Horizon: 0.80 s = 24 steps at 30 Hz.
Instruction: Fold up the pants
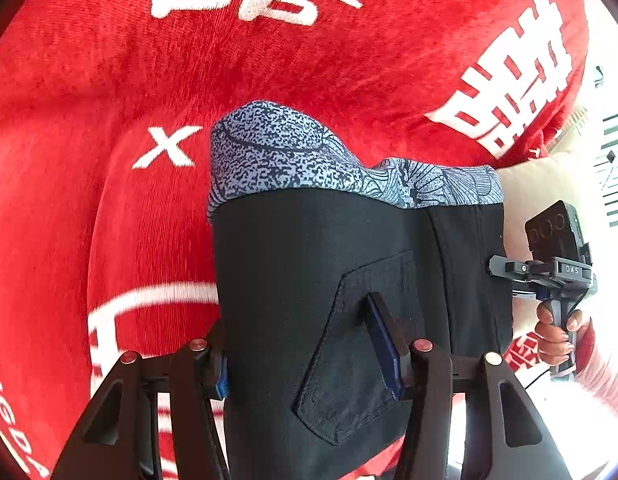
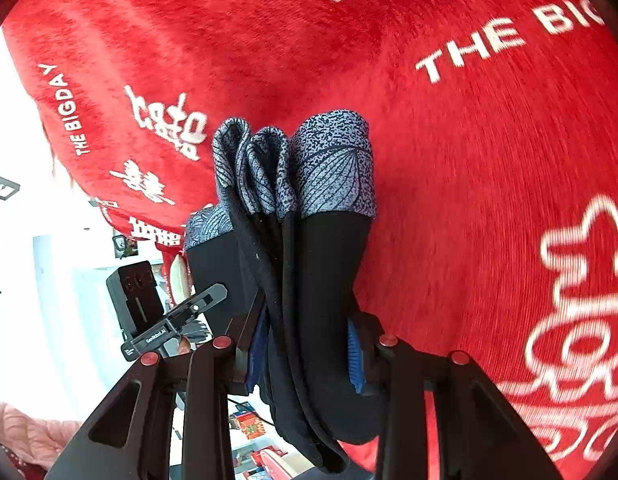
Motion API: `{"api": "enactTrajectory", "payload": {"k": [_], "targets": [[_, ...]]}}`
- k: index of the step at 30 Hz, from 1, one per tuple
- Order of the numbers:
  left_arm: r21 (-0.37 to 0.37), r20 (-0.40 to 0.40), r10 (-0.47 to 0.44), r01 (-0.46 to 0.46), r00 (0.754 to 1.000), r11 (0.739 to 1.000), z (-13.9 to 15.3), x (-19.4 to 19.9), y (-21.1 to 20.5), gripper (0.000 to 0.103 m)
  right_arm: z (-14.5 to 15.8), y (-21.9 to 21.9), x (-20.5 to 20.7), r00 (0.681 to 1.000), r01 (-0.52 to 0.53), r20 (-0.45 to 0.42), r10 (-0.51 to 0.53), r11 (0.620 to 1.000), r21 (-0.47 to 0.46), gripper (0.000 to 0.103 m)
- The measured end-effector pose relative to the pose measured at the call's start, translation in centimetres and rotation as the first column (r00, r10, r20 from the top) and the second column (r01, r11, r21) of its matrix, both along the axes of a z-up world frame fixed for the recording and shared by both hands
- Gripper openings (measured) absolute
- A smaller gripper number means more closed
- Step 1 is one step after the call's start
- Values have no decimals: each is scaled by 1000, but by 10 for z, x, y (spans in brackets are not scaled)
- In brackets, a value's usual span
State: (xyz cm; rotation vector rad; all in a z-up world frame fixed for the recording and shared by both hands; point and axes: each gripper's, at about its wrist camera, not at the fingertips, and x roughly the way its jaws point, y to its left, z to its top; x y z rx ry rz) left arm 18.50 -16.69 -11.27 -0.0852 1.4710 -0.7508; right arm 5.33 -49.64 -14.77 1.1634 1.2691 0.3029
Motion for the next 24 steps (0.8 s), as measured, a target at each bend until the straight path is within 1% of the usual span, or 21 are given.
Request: {"api": "enactTrajectory", "payload": {"k": [3,5,7,9,10,11,12,13,14,16,19,22,23,24], "targets": [[7,-1,-9,9,1000,1000,9,-17,10,56,9,8,-22,1000,15,-6,-15,1000,14,37],[17,-2,-15,15,1000,1000,8,-29,14,56,9,16,-38,1000,25,-15,-25,999,21,37],[33,-20,-12,13,1000,999,-2,-40,18,56,5,21,-50,999,31,-27,-31,999,22,37],[57,-35,-10,12,999,998,-16,-50,23,56,-7,28,-61,998,35,-59,-34,999,18,37],[80,-31,-12,14,999,997,-25,-55,24,59,-14,30,-65,997,31,-75,-30,999,10,37],[96,-19,-1,3,1000,995,-33,-60,26,68,-23,34,-69,996,15,-89,-17,1000,-17,37],[99,15,26,-27,1000,995,-36,-62,31,73,-26,36,-69,996,5,-91,-8,999,-35,39],[100,24,44,-46,999,994,-38,-62,33,78,-29,37,-69,996,-2,-89,-4,998,-60,41],[102,17,63,-64,998,993,-40,-62,35,83,-32,37,-68,996,0,-90,-6,997,-73,43],[136,26,94,-96,995,986,-42,-62,36,92,-34,37,-66,995,-12,-97,2,995,-102,48],[189,70,103,-114,992,975,-37,-67,33,94,-29,39,-63,995,-47,-92,33,988,-150,51],[264,136,129,-161,982,951,-23,-76,31,94,-23,42,-59,992,-57,-121,36,982,-180,53],[288,151,139,-178,979,941,-18,-79,32,94,-19,43,-59,990,-66,-133,40,977,-201,54],[303,160,146,-190,976,934,-12,-82,35,94,-12,44,-60,987,-88,-150,52,966,-244,55]]}}
